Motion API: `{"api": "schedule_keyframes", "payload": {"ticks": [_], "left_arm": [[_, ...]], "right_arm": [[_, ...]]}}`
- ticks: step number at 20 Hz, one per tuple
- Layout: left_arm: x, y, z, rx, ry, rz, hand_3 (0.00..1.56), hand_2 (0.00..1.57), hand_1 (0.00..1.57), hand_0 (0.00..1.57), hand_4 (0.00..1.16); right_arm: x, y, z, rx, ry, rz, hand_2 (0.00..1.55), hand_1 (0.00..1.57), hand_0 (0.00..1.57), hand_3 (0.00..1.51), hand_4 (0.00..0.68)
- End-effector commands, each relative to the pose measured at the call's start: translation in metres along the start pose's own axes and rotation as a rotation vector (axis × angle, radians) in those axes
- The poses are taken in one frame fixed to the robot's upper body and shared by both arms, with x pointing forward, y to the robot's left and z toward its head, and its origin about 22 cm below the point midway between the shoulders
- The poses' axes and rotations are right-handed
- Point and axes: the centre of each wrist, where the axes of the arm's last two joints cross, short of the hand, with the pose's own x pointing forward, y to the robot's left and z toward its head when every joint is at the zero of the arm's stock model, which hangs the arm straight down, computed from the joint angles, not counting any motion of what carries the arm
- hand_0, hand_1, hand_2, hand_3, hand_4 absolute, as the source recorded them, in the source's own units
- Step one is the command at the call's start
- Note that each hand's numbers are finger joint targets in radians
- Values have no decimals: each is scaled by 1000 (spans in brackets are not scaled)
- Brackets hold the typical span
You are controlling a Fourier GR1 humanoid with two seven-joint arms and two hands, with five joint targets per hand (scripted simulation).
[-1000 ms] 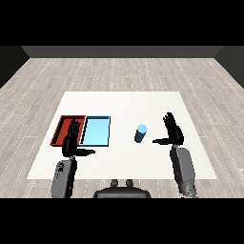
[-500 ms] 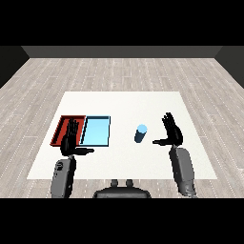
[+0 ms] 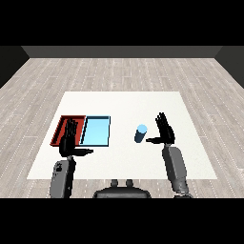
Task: Pick the blue can and put it in the blue box
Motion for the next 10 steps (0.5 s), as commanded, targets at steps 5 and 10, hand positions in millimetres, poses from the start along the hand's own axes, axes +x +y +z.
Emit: {"api": "schedule_keyframes", "payload": {"ticks": [5,10], "left_arm": [[-1,12,10,2,1,-8,0,0,0,0,0],[7,-1,18,34,-2,11,0,0,0,0,0]], "right_arm": [[-3,16,-16,-12,33,-77,0,0,0,0,0],[-42,12,-6,-31,68,-95,0,0,0,0,0]]}}
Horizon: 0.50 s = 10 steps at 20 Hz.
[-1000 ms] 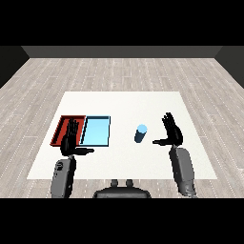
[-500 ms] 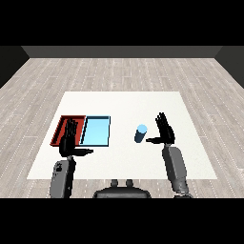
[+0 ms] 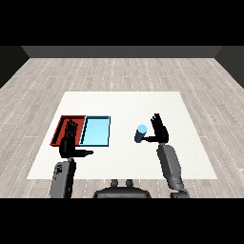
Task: Pick the blue can and put it in the blue box
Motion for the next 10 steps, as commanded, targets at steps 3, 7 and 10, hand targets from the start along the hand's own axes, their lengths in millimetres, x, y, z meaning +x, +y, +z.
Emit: {"api": "schedule_keyframes", "payload": {"ticks": [3,7,10], "left_arm": [[21,2,-5,-14,17,8,0,0,0,0,0],[6,9,-6,0,15,-4,0,0,0,0,0],[4,-7,-1,-6,18,1,0,0,0,0,0]], "right_arm": [[-22,12,-8,-18,20,-19,0,0,0,0,0],[-37,21,20,-15,19,-23,0,0,0,0,0],[-45,15,1,-17,53,-45,0,0,0,0,0]]}}
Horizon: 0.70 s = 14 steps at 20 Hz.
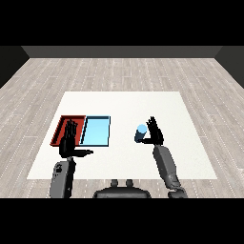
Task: Pick the blue can and put it in the blue box
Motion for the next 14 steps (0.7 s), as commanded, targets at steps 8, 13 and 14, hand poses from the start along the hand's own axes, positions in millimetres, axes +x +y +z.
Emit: {"api": "schedule_keyframes", "payload": {"ticks": [8,13,14], "left_arm": [[2,-23,5,-8,1,3,0,0,0,0,0],[11,-13,-11,19,-6,1,0,0,0,0,0],[3,9,-1,5,-4,9,0,0,0,0,0]], "right_arm": [[-8,13,-41,6,44,-15,0,0,0,0,0],[-26,10,-16,-3,41,-23,0,0,0,0,0],[-26,27,-35,19,50,-32,0,0,0,0,0]]}}
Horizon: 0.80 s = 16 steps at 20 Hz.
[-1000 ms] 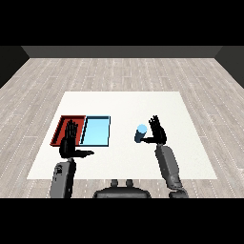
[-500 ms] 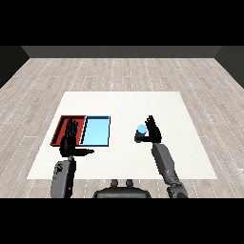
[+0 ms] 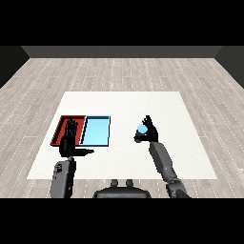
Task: Pick the blue can and put it in the blue box
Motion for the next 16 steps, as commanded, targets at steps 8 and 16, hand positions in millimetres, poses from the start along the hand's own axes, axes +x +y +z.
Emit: {"api": "schedule_keyframes", "payload": {"ticks": [8,16], "left_arm": [[-8,-2,-1,-7,3,12,0,0,0,0,0],[1,4,-4,-1,0,16,0,0,0,0,0]], "right_arm": [[3,7,-24,41,40,5,0,0,0,0,0],[-22,14,-12,-188,36,218,1491,1534,1534,1452,658]]}}
